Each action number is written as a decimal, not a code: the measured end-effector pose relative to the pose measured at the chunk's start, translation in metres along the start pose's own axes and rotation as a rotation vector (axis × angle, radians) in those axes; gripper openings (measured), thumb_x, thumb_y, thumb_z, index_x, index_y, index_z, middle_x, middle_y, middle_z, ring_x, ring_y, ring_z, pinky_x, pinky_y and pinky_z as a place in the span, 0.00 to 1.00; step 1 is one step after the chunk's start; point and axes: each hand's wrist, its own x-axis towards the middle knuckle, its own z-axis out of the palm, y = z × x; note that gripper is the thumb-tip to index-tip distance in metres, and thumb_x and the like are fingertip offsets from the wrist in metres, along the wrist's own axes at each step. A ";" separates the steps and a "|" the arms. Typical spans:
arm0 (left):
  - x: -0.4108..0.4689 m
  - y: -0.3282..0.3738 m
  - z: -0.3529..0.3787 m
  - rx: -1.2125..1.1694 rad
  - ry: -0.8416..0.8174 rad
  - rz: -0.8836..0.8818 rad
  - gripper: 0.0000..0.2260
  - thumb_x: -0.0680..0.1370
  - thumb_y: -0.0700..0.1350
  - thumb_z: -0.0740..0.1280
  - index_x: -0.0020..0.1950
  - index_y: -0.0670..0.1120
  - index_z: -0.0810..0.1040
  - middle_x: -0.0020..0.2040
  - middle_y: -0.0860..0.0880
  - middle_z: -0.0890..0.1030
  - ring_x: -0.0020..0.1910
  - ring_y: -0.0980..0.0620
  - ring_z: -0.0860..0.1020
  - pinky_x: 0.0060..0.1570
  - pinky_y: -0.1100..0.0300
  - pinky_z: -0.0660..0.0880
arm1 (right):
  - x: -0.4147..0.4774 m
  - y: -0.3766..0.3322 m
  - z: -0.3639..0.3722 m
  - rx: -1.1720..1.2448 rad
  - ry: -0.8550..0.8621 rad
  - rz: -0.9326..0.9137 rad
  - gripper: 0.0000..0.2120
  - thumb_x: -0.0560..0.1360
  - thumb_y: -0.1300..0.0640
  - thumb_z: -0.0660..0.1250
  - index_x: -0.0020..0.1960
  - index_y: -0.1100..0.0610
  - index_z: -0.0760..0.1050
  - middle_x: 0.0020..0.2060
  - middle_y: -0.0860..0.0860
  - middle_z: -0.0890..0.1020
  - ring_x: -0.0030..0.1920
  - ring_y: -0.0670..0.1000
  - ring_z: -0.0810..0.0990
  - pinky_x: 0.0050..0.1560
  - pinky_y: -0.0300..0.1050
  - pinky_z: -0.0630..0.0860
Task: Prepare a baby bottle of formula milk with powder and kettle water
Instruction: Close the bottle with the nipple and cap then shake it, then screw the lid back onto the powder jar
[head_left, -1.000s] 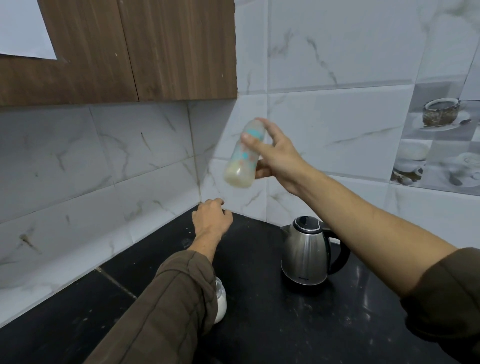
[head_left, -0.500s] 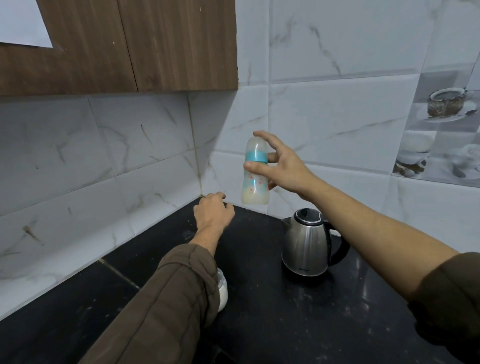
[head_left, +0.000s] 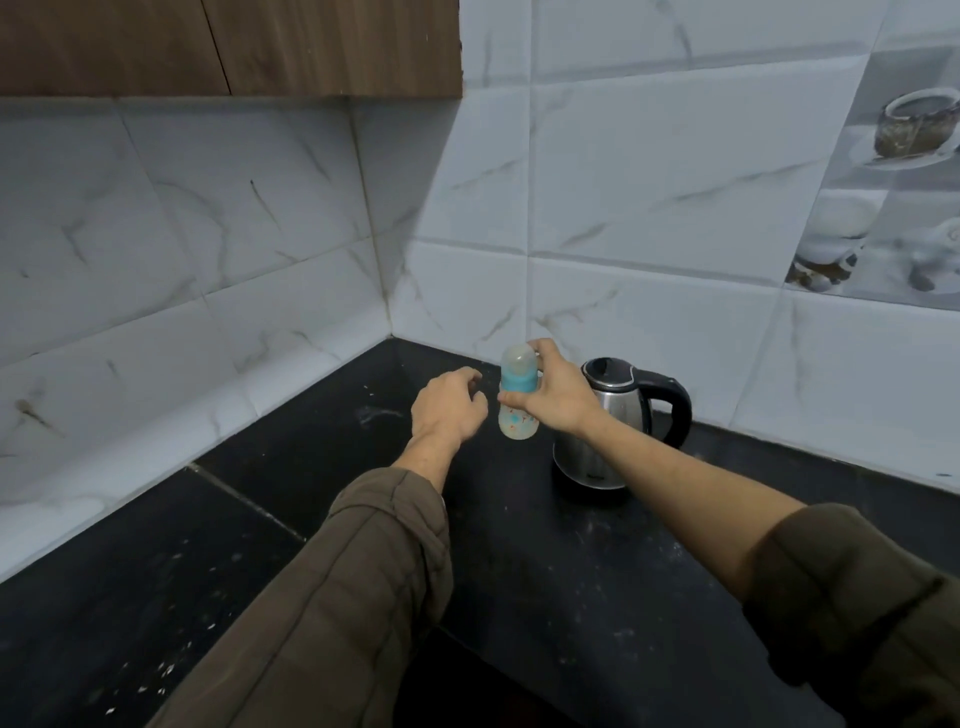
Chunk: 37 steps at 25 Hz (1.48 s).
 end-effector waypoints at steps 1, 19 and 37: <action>-0.002 -0.001 0.004 -0.006 -0.019 0.000 0.18 0.80 0.48 0.66 0.71 0.52 0.77 0.63 0.52 0.83 0.62 0.47 0.80 0.59 0.52 0.77 | -0.001 0.006 0.006 -0.006 -0.014 0.024 0.32 0.71 0.50 0.81 0.68 0.52 0.66 0.58 0.52 0.81 0.58 0.55 0.81 0.61 0.56 0.80; -0.025 -0.049 0.035 0.009 -0.143 -0.128 0.17 0.80 0.46 0.67 0.68 0.54 0.79 0.61 0.54 0.83 0.61 0.48 0.80 0.57 0.52 0.77 | -0.042 0.076 0.082 -0.125 -0.224 0.172 0.30 0.67 0.50 0.84 0.62 0.51 0.73 0.56 0.50 0.83 0.58 0.53 0.82 0.59 0.54 0.81; -0.011 -0.094 -0.026 0.013 0.015 -0.201 0.17 0.81 0.46 0.66 0.70 0.52 0.78 0.63 0.50 0.83 0.62 0.46 0.80 0.61 0.49 0.78 | 0.001 -0.017 0.075 -0.079 0.065 -0.097 0.13 0.81 0.49 0.69 0.62 0.53 0.80 0.53 0.49 0.84 0.51 0.49 0.82 0.56 0.49 0.80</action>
